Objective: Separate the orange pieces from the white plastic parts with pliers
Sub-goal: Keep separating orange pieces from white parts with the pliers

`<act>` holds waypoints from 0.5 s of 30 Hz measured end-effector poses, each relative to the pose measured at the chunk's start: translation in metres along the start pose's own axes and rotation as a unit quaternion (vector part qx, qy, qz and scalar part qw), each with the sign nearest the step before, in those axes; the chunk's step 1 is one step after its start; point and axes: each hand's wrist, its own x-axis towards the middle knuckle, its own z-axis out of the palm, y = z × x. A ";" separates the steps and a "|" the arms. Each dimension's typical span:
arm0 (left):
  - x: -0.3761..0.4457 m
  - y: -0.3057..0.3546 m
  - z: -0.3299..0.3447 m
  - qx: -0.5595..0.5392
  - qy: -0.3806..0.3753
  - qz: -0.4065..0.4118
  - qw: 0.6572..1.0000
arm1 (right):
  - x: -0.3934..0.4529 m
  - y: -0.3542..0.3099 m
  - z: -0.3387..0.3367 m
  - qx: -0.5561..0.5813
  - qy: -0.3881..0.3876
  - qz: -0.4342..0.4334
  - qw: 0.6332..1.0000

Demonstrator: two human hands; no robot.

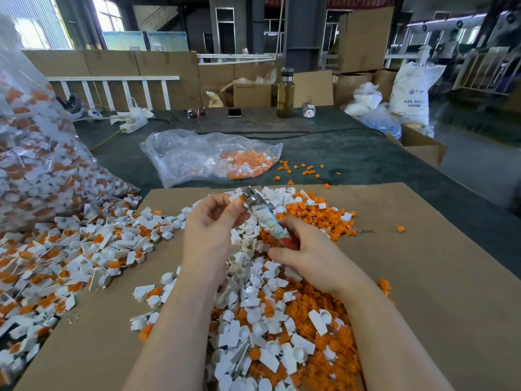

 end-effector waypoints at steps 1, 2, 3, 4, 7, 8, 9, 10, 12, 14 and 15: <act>0.000 0.000 -0.001 -0.001 -0.002 0.003 1.000 | 0.000 0.000 0.000 -0.013 0.000 -0.001 1.000; 0.001 0.000 -0.001 -0.002 -0.004 0.005 1.000 | 0.000 0.000 -0.001 -0.024 0.001 -0.002 1.000; 0.001 0.001 -0.001 -0.003 -0.006 0.007 1.000 | 0.000 0.000 -0.001 -0.027 0.001 -0.003 1.000; 0.001 0.001 -0.001 -0.005 -0.007 0.008 1.000 | 0.000 0.000 -0.001 -0.028 -0.001 -0.005 1.000; 0.002 0.001 -0.002 -0.010 -0.008 0.007 1.000 | 0.000 0.000 -0.001 -0.043 0.000 -0.019 0.999; 0.002 0.001 -0.003 -0.010 -0.009 0.006 1.000 | 0.000 0.000 -0.001 -0.045 0.001 -0.024 0.999; 0.002 0.001 -0.003 -0.009 -0.010 0.005 1.000 | -0.001 0.000 0.000 -0.044 0.003 -0.029 0.999; 0.003 0.001 -0.002 -0.009 -0.010 0.004 1.000 | -0.001 -0.001 0.000 -0.041 0.004 -0.032 0.999; 0.003 0.001 -0.002 -0.012 -0.008 0.002 1.000 | -0.001 -0.002 0.002 -0.039 0.008 -0.032 0.999; 0.002 0.002 -0.001 -0.020 -0.005 -0.001 1.000 | -0.001 -0.002 0.003 -0.041 0.015 -0.031 0.999; 0.002 0.002 0.000 -0.024 -0.003 -0.002 1.000 | 0.000 -0.002 0.003 -0.043 0.016 -0.031 0.998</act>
